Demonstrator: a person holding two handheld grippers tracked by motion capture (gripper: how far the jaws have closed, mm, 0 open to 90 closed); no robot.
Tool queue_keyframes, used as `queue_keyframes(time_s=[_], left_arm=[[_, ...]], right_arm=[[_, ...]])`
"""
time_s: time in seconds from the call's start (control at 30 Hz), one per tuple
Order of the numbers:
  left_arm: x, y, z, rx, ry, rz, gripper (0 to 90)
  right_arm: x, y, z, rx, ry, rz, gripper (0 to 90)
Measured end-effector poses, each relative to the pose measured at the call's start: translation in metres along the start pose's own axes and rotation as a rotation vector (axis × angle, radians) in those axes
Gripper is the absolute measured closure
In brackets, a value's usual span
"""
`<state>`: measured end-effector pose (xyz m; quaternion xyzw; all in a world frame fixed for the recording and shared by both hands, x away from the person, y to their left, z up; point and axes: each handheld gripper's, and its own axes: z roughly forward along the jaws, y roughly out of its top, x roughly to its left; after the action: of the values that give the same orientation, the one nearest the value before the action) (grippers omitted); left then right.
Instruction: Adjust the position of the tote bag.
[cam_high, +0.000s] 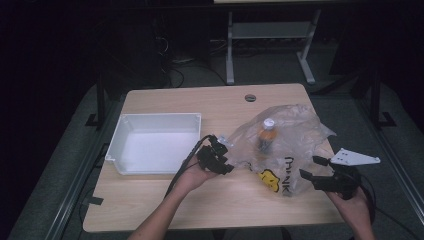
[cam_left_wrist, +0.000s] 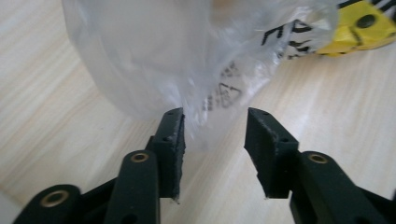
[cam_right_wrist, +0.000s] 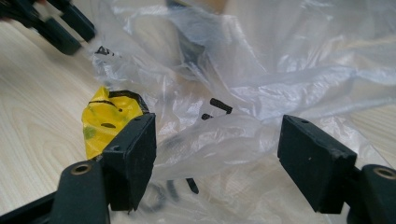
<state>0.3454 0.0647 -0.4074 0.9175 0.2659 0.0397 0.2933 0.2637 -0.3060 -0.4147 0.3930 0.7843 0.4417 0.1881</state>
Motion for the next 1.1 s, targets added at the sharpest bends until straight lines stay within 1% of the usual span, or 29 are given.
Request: queue_keyframes(time_s=[0.03,0.13,0.23,0.27,0.4,0.43,0.47,0.63,0.77,0.8,0.87,0.93,1.0,1.1], left_arm=[[-0.001,0.000,-0.004,-0.011,0.011,0.005,52.2],[-0.001,0.001,-0.015,-0.026,0.009,0.011,50.9],[-0.004,0.005,-0.027,-0.047,0.013,0.026,49.5],[-0.004,0.006,-0.029,-0.053,0.008,0.029,49.4],[-0.008,0.016,-0.038,-0.066,0.013,0.059,48.9],[-0.010,0.019,-0.040,-0.070,0.012,0.061,48.7],[-0.010,0.023,-0.041,-0.069,0.014,0.071,48.2],[-0.013,0.042,-0.047,-0.091,0.023,0.093,47.1],[-0.015,0.059,-0.049,-0.085,0.018,0.114,45.0],[-0.014,0.064,-0.050,-0.087,0.026,0.126,44.1],[-0.013,0.075,-0.050,-0.099,0.019,0.111,41.8],[-0.012,0.083,-0.050,-0.106,0.023,0.114,40.5],[-0.012,0.093,-0.049,-0.117,0.015,0.109,39.0],[-0.013,0.105,-0.045,-0.111,0.028,0.126,37.5]], right_arm=[[0.000,0.000,0.000,-0.001,-0.002,0.000,27.7],[0.000,0.000,-0.001,-0.002,-0.004,-0.001,27.7],[0.000,0.000,-0.001,-0.005,-0.006,-0.001,27.7],[0.000,0.000,-0.002,-0.005,-0.007,-0.001,27.7],[-0.001,0.000,-0.002,-0.006,-0.008,0.002,27.7],[-0.001,0.000,-0.002,-0.005,-0.009,0.002,27.7],[-0.001,0.000,-0.002,-0.006,-0.010,0.004,27.7],[-0.002,0.000,-0.002,-0.004,-0.006,0.006,27.7],[-0.002,0.000,-0.001,-0.004,-0.001,0.005,27.7],[-0.002,0.000,-0.001,-0.003,0.000,0.004,27.7],[-0.001,0.000,0.000,-0.001,0.000,0.004,27.8],[-0.001,0.000,-0.001,-0.001,0.001,0.003,27.8],[-0.002,0.000,-0.001,-0.004,0.001,0.003,27.8],[-0.003,0.000,-0.002,-0.007,-0.001,0.010,27.8]])
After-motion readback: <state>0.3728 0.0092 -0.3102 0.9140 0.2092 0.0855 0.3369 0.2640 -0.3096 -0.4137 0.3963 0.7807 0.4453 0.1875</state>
